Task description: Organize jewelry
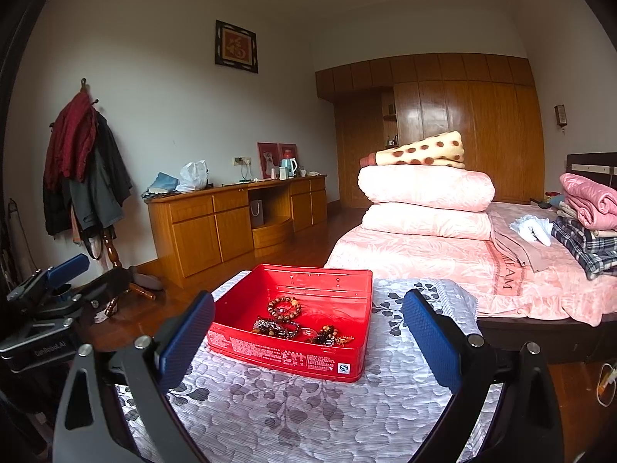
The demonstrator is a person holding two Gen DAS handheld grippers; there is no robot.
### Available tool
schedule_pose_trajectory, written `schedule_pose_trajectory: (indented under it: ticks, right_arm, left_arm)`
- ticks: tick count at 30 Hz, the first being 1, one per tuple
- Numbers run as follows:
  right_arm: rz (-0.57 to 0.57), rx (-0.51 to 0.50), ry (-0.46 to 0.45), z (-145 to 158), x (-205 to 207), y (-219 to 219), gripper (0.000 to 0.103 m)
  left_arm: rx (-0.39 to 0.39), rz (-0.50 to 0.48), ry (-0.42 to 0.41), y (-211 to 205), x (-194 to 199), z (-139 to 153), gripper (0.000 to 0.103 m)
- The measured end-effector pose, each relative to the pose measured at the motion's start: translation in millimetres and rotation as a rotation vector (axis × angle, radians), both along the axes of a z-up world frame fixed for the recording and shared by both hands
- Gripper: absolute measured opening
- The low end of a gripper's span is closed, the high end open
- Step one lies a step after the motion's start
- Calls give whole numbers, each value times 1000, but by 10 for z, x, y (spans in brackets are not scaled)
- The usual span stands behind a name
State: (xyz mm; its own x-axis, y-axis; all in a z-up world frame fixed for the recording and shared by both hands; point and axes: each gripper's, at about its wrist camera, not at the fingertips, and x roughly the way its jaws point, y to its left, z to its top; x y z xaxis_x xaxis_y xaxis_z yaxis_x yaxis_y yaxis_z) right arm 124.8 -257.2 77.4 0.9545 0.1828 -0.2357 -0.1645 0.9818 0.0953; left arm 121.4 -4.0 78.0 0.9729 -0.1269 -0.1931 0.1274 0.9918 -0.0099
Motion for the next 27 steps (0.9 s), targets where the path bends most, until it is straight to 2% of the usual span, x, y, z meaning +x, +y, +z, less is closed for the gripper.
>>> schedule_pose_trajectory:
  ticks: [27]
  right_arm:
    - [-2, -7, -2, -35, 9, 0, 96]
  left_arm:
    - [5, -1, 10, 32, 36, -24, 98]
